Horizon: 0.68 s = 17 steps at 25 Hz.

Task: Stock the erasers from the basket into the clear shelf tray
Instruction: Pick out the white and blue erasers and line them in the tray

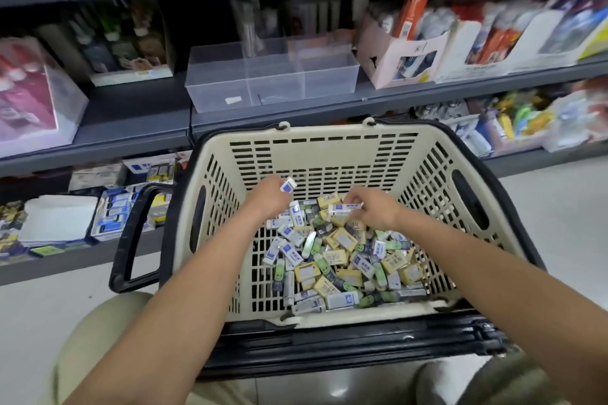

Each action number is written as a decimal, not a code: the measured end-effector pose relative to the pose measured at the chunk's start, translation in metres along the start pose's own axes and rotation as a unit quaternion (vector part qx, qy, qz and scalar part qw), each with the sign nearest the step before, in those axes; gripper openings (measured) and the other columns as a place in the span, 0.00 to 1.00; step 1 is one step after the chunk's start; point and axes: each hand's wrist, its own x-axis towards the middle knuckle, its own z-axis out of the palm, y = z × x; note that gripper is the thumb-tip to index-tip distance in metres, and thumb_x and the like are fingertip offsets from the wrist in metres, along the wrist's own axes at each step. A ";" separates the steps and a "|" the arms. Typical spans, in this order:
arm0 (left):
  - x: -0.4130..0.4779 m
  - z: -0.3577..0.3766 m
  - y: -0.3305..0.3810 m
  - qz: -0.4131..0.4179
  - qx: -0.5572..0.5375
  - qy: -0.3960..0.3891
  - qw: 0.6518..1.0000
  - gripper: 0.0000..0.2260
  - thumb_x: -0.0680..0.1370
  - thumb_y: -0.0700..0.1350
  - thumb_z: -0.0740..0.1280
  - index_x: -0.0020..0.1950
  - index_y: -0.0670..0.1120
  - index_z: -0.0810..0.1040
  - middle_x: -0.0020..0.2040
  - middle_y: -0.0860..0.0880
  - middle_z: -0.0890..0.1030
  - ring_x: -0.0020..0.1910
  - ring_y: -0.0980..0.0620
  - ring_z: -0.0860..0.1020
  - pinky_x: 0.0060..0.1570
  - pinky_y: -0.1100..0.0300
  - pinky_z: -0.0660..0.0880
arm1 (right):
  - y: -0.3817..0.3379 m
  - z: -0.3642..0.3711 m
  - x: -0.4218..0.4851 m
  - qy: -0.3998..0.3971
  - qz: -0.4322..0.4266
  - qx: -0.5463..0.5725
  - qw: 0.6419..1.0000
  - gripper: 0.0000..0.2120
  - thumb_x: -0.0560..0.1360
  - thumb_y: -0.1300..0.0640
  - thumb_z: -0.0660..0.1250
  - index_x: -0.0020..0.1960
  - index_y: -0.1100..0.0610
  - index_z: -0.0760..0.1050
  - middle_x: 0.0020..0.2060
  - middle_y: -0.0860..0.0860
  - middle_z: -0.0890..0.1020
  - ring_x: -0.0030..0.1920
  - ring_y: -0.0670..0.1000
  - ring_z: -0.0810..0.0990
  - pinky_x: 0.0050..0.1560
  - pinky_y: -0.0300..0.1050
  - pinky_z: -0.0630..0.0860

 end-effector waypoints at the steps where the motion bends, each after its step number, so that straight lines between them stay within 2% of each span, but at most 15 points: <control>1: 0.001 0.003 0.002 0.006 0.010 0.003 1.000 0.06 0.75 0.37 0.60 0.44 0.48 0.70 0.39 0.46 0.76 0.40 0.45 0.77 0.38 0.55 0.72 | 0.002 -0.002 -0.001 0.008 0.004 0.014 1.000 0.14 0.77 0.57 0.63 0.62 0.54 0.70 0.62 0.53 0.74 0.56 0.55 0.77 0.54 0.47 0.75; 3: 0.003 0.009 0.004 0.015 0.040 0.001 0.999 0.04 0.76 0.38 0.59 0.48 0.46 0.70 0.42 0.45 0.77 0.38 0.47 0.76 0.36 0.56 0.70 | 0.004 -0.006 -0.002 0.015 0.007 0.038 0.999 0.17 0.77 0.57 0.63 0.65 0.54 0.69 0.64 0.53 0.73 0.56 0.54 0.77 0.54 0.45 0.74; 5: 0.005 0.016 0.003 0.020 0.060 -0.007 0.998 0.03 0.77 0.39 0.58 0.50 0.45 0.68 0.42 0.45 0.76 0.36 0.48 0.75 0.34 0.57 0.70 | 0.003 -0.010 0.000 0.028 0.005 0.063 0.998 0.17 0.77 0.58 0.64 0.65 0.55 0.71 0.61 0.52 0.75 0.50 0.53 0.78 0.50 0.44 0.75; 8: 0.003 0.020 0.003 0.003 0.008 -0.029 1.000 0.07 0.78 0.40 0.59 0.55 0.45 0.65 0.45 0.46 0.74 0.44 0.45 0.79 0.44 0.50 0.78 | 0.000 -0.014 0.000 0.038 -0.007 0.128 0.991 0.13 0.75 0.61 0.67 0.59 0.54 0.74 0.52 0.47 0.76 0.42 0.55 0.79 0.43 0.47 0.77; 10: 0.003 0.019 0.004 -0.005 -0.029 -0.033 0.999 0.12 0.79 0.42 0.60 0.62 0.45 0.64 0.46 0.46 0.73 0.45 0.45 0.78 0.48 0.49 0.78 | -0.004 -0.013 0.000 0.036 -0.023 0.158 0.987 0.12 0.73 0.63 0.68 0.54 0.52 0.75 0.47 0.45 0.77 0.38 0.50 0.77 0.35 0.39 0.75; 11: 0.001 0.018 0.004 -0.004 -0.049 -0.036 0.998 0.13 0.79 0.43 0.61 0.62 0.43 0.65 0.46 0.46 0.73 0.42 0.47 0.77 0.46 0.50 0.78 | -0.006 -0.013 0.001 0.034 -0.032 0.163 0.986 0.11 0.73 0.63 0.69 0.53 0.52 0.75 0.45 0.45 0.77 0.37 0.47 0.77 0.32 0.34 0.73; 14: -0.007 0.019 0.007 0.039 -0.126 -0.053 0.990 0.06 0.77 0.46 0.67 0.46 0.45 0.71 0.37 0.49 0.73 0.33 0.54 0.71 0.33 0.60 0.73 | -0.016 -0.009 0.002 0.029 -0.051 0.174 0.983 0.11 0.71 0.63 0.71 0.50 0.50 0.75 0.43 0.44 0.78 0.35 0.41 0.77 0.28 0.27 0.69; 17: -0.011 0.023 0.005 0.039 -0.190 -0.054 0.979 0.08 0.76 0.46 0.69 0.46 0.43 0.73 0.34 0.49 0.74 0.32 0.53 0.71 0.33 0.61 0.72 | -0.025 0.000 0.006 0.027 -0.070 0.187 0.979 0.12 0.70 0.64 0.72 0.49 0.51 0.75 0.44 0.45 0.78 0.33 0.41 0.76 0.28 0.28 0.69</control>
